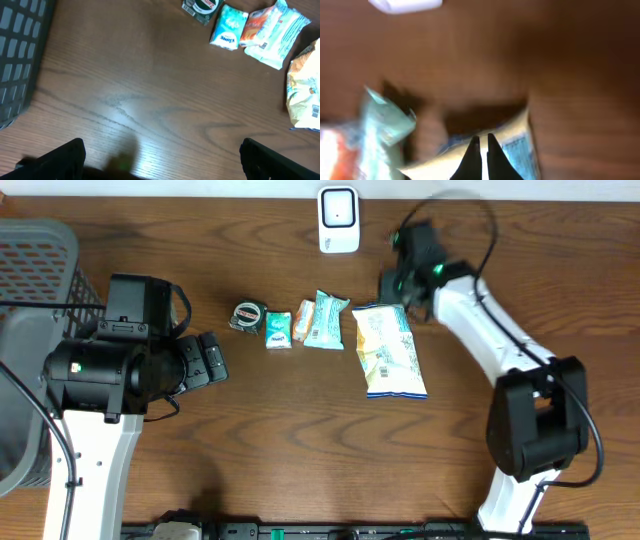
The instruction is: Scan the item barcode
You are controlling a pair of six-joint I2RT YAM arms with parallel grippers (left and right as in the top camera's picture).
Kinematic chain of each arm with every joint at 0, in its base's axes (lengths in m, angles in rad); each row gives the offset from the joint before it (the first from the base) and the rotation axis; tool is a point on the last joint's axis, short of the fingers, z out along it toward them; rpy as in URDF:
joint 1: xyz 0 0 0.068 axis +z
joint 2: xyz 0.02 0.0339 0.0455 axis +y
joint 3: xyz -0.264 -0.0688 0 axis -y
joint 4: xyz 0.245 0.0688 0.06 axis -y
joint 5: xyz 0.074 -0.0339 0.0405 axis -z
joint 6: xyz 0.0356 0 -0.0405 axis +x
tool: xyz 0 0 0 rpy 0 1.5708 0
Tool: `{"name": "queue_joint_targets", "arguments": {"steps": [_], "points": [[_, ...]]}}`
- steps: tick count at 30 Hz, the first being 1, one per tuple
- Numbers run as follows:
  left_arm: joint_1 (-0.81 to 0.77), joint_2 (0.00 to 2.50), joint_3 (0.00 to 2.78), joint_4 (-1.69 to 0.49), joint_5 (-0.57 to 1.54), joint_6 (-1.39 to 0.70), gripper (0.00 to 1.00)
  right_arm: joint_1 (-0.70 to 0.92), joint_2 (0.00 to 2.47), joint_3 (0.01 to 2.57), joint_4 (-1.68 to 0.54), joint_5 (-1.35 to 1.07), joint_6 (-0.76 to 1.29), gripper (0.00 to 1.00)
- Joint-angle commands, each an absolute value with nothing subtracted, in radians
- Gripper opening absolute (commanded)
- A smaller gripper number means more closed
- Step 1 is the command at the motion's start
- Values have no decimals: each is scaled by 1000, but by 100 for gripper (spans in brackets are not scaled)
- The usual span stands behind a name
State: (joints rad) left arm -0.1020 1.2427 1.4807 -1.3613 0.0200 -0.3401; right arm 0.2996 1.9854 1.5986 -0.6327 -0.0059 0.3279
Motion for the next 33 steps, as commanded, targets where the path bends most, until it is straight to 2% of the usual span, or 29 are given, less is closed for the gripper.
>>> {"name": "queue_joint_targets", "arguments": {"steps": [1,3,9,13,18,21,27,31,32,33], "points": [[-102,1242,1485,-1365,17,-342,98,291,1977,1706,-701,9,334,1],[-102,1242,1485,-1365,17,-342,98,294,1977,1722,-806,9,274,1],[-102,1242,1485,-1365,17,-342,98,324,1978,1621,-1097,9,265,1],[-102,1242,1485,-1365,17,-342,98,354,1978,1471,-1063,5,285,1],[-102,1242,1485,-1365,17,-342,98,416,1978,1278,-857,-74,331,1],[-102,1242,1485,-1364,17,-342,97,431,1975,1291,-850,-70,363,1],[-102,1242,1485,-1365,17,-342,98,416,1969,1553,-1020,31,340,2],[-102,1242,1485,-1365,17,-342,98,417,1969,1679,-1101,122,332,15],[-102,1242,1485,-1365,17,-342,98,417,1969,1684,-1099,121,332,24],[-102,1242,1485,-1365,17,-342,98,417,1969,1683,-1094,122,332,43]]}}
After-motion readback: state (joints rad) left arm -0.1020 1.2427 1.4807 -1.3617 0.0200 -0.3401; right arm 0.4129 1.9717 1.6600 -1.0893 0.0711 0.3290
